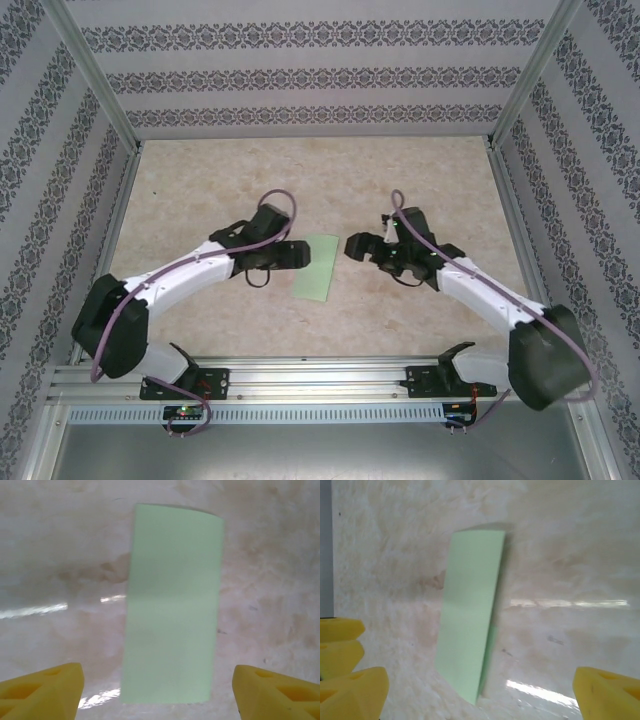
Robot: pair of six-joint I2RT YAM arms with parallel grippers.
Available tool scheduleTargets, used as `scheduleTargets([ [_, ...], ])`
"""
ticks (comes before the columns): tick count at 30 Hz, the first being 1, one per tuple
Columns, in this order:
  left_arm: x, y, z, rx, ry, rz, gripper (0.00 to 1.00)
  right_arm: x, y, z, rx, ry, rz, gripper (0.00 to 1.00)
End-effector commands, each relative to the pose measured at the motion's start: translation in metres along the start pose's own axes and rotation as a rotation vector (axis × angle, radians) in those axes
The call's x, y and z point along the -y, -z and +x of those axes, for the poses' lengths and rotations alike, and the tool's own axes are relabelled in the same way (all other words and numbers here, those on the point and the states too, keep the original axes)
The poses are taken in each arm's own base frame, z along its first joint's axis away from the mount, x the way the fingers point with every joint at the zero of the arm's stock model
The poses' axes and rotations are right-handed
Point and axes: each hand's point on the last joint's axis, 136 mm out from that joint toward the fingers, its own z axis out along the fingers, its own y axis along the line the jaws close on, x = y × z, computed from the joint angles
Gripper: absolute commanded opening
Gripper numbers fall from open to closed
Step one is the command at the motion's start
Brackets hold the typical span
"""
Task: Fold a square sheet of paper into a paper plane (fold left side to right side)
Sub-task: Turn over the paper at the center of the table.
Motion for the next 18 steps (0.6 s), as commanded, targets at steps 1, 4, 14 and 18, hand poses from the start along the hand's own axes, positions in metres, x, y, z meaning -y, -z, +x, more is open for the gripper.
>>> scheduleTargets([
  [1, 0.005, 0.006, -0.02, 0.091, 0.136, 0.193, 0.81, -0.031, -0.021, -0.018, 0.039, 0.027, -0.088, 0.91],
  [4, -0.012, 0.002, -0.017, 0.097, 0.231, 0.248, 0.82, -0.041, -0.04, -0.021, 0.024, 0.035, -0.13, 0.86],
  [14, -0.021, -0.013, -0.009, 0.057, 0.301, 0.298, 0.82, -0.052, -0.089, -0.033, -0.017, 0.041, -0.205, 0.79],
  [18, -0.022, -0.015, -0.007, 0.045, 0.3, 0.289, 0.82, -0.04, -0.105, -0.032, -0.037, 0.038, -0.163, 0.78],
])
